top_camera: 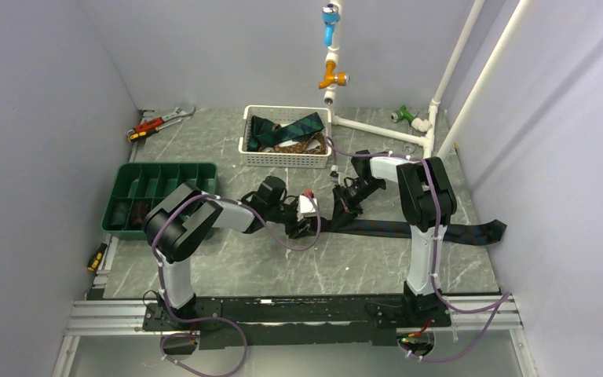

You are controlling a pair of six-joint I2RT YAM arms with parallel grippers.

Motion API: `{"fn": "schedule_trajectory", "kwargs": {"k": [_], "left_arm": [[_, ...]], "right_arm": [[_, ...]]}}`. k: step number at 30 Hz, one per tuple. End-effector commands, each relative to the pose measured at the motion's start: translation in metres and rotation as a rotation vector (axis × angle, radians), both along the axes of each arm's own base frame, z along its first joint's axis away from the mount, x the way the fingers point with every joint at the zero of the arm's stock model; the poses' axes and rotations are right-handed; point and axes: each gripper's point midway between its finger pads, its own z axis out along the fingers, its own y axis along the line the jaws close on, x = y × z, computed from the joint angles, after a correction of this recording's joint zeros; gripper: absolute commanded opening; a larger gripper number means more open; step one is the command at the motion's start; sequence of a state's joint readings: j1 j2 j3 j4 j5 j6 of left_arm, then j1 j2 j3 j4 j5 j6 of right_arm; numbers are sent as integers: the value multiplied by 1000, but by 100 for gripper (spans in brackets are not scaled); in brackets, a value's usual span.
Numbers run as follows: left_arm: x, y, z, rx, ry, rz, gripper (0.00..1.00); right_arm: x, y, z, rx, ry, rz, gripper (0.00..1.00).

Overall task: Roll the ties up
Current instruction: Roll the tie at the center of the board.

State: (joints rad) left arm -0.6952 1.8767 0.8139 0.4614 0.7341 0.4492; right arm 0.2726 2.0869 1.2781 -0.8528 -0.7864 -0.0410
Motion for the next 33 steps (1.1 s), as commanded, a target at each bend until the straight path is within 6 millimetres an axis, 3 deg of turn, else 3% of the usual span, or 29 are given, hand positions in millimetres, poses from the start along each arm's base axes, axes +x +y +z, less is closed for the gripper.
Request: {"fn": "schedule_trajectory", "kwargs": {"k": [1, 7, 11, 16, 25, 33], "left_arm": [[1, -26, 45, -104, -95, -64, 55], [-3, -46, 60, -138, -118, -110, 46], [-1, -57, 55, -136, -95, -112, 40], [6, -66, 35, -102, -31, -84, 43], [-7, -30, -35, 98, 36, -45, 44], [-15, 1, -67, 227, 65, -34, 41]], "right_arm": [[0, -25, -42, -164, -42, 60, 0], [1, -24, -42, -157, -40, 60, 0], [1, -22, -42, -148, -38, 58, 0], [4, -17, -38, -119, -45, 50, 0], [3, -7, -26, -55, -69, 34, 0], [3, -2, -15, -13, -107, 20, 0]]}}
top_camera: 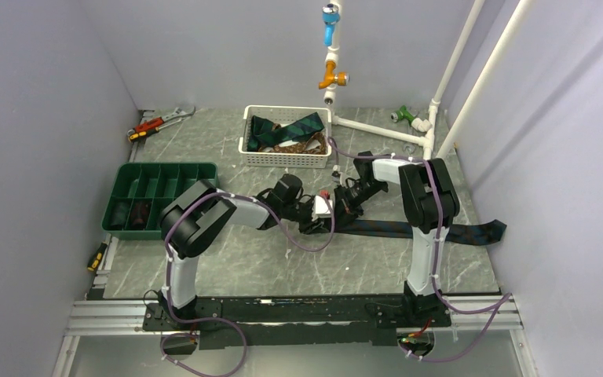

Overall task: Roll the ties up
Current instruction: Roll the tie at the center of the board.

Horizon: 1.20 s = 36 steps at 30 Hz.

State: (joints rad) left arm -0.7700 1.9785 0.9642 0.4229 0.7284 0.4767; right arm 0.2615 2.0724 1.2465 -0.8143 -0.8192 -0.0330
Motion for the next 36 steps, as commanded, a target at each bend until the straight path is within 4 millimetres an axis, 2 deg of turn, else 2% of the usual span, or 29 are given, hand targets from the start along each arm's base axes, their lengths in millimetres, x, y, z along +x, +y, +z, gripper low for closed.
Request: {"fn": "schedule_trajectory", "kwargs": {"k": [1, 3, 5, 11, 15, 22, 28, 32, 36], "left_arm": [[-15, 47, -71, 248, 94, 56, 41], [-13, 48, -75, 275, 107, 59, 41], [-11, 49, -75, 289, 112, 67, 40], [-13, 51, -73, 312, 129, 68, 38], [-13, 51, -76, 331, 152, 68, 39], [-6, 47, -74, 346, 149, 75, 39], [-6, 47, -76, 356, 148, 75, 40], [-5, 47, -75, 359, 148, 79, 40], [-6, 47, -76, 358, 145, 73, 41]], "right_arm": [[3, -2, -16, -44, -98, 36, 0], [3, -1, -15, -39, -88, 34, 0], [4, -2, -10, -37, -91, 39, 6], [8, -20, 25, -32, -122, 20, 35], [4, -23, 42, 4, -127, 15, 37], [16, -1, 63, 107, -137, -21, 41], [23, 8, 68, 137, -129, -26, 44], [21, 10, 82, 169, -145, -10, 60], [21, 8, 68, 108, -140, 2, 55]]}}
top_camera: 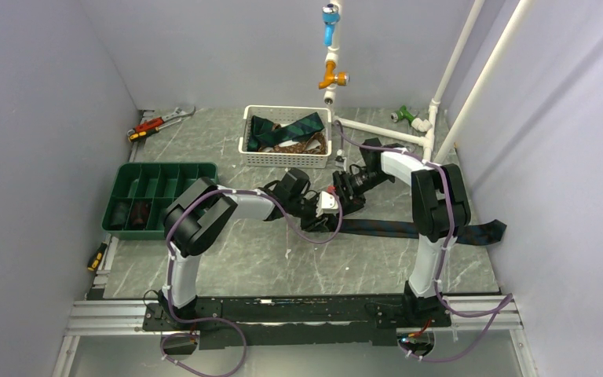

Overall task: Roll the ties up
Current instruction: Roll the tie at the center of the board.

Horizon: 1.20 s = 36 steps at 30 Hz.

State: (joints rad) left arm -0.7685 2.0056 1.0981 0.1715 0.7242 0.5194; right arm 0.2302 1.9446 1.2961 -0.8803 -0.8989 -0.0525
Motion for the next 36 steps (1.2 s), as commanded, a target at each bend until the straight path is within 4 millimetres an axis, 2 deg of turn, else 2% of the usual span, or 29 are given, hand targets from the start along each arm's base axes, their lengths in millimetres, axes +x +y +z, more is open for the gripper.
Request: {"fn": "schedule_trajectory", "kwargs": {"k": [1, 5, 9, 12, 14, 17, 19, 20, 23, 30, 33, 36], "left_arm": [[-10, 47, -71, 262, 76, 84, 41], [-9, 47, -68, 256, 76, 86, 42], [-12, 45, -62, 229, 77, 73, 47], [-9, 41, -49, 167, 53, 63, 61], [-2, 34, -31, 96, 36, 72, 70], [6, 21, 1, -15, -2, 73, 80], [10, 13, 18, -76, -17, 75, 95], [12, 9, 24, -98, -26, 79, 99], [15, 0, 25, -106, -49, 82, 99], [12, -26, -3, -71, -17, 45, 99], [8, -27, -17, -29, 6, 39, 85], [2, -13, -29, 35, -1, 45, 66]], "right_arm": [[6, 5, 3, -24, -31, 24, 52], [2, -1, -18, -116, -19, 46, 38], [0, -19, -38, -231, -28, 61, 2], [0, -29, -49, -265, -15, 63, 0], [2, -34, -56, -281, -22, 59, 0], [1, -36, -61, -285, -11, 65, 0], [3, -35, -62, -279, -18, 63, 0], [4, -34, -61, -275, -24, 61, 0], [7, -32, -57, -259, -38, 59, 0], [9, -27, -51, -228, -52, 57, 0], [12, -21, -42, -191, -67, 54, 0], [16, -15, -31, -151, -77, 52, 0]]}}
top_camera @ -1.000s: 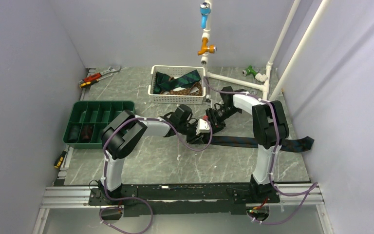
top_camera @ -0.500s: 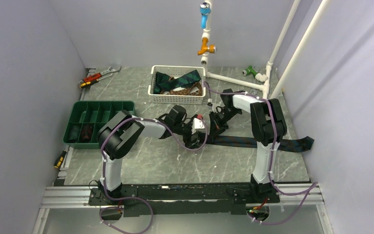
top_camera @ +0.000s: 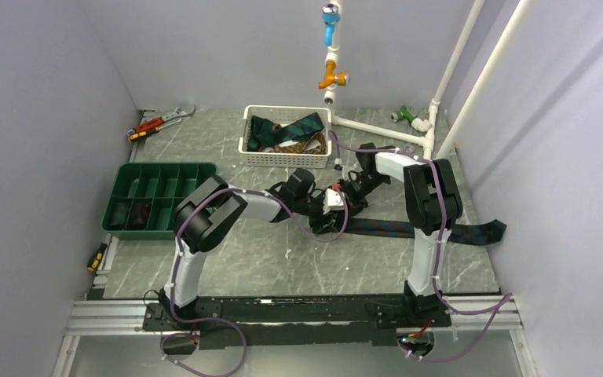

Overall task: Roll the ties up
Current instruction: Roll the tie at the center of the board.

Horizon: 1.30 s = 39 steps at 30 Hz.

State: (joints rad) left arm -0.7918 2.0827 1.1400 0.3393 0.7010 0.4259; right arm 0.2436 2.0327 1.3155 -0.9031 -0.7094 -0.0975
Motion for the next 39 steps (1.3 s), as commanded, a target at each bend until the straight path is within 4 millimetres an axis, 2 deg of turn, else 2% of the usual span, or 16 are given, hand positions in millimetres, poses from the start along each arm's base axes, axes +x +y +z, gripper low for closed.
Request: {"fn": "schedule_trajectory", "kwargs": {"k": [1, 3, 4, 6, 7, 9, 12, 15, 17, 21, 24, 30, 35, 39], "left_arm": [[-16, 25, -35, 136, 26, 5, 60], [-25, 41, -41, 174, 14, 2, 50], [-31, 51, -47, 195, 13, 4, 43], [-33, 59, -51, 223, 13, 21, 37], [-33, 61, -52, 233, 21, 36, 36], [-31, 62, -53, 240, 34, 60, 35], [-28, 58, -52, 240, 53, 85, 34], [-27, 57, -53, 248, 54, 90, 33], [-28, 58, -53, 251, 50, 84, 33], [-38, 60, -51, 231, 40, 29, 37], [-46, 62, -51, 216, 37, -27, 46], [-49, 62, -48, 219, 10, -98, 55], [-44, 66, -31, 141, 14, -47, 70], [-32, 75, -17, 57, 12, 27, 79]], "right_arm": [[17, 8, 18, 56, -88, 14, 0], [16, 8, 22, 61, -88, 12, 0], [14, 8, 23, 66, -81, 10, 5], [10, 7, 25, 75, -62, -1, 22], [8, 6, 26, 79, -53, -7, 32], [3, 4, 25, 80, -38, -21, 44], [-4, 9, 24, 112, -13, -36, 47], [-5, 14, 26, 147, -1, -52, 44], [-2, 15, 24, 145, -7, -54, 37], [-3, 9, 10, 97, 1, -49, 0], [-8, 1, 0, 48, 9, -39, 0], [-20, -8, -19, -15, 26, -18, 0], [-17, -12, -31, -60, 19, -21, 0], [-18, -17, -40, -91, 21, -17, 0]]}}
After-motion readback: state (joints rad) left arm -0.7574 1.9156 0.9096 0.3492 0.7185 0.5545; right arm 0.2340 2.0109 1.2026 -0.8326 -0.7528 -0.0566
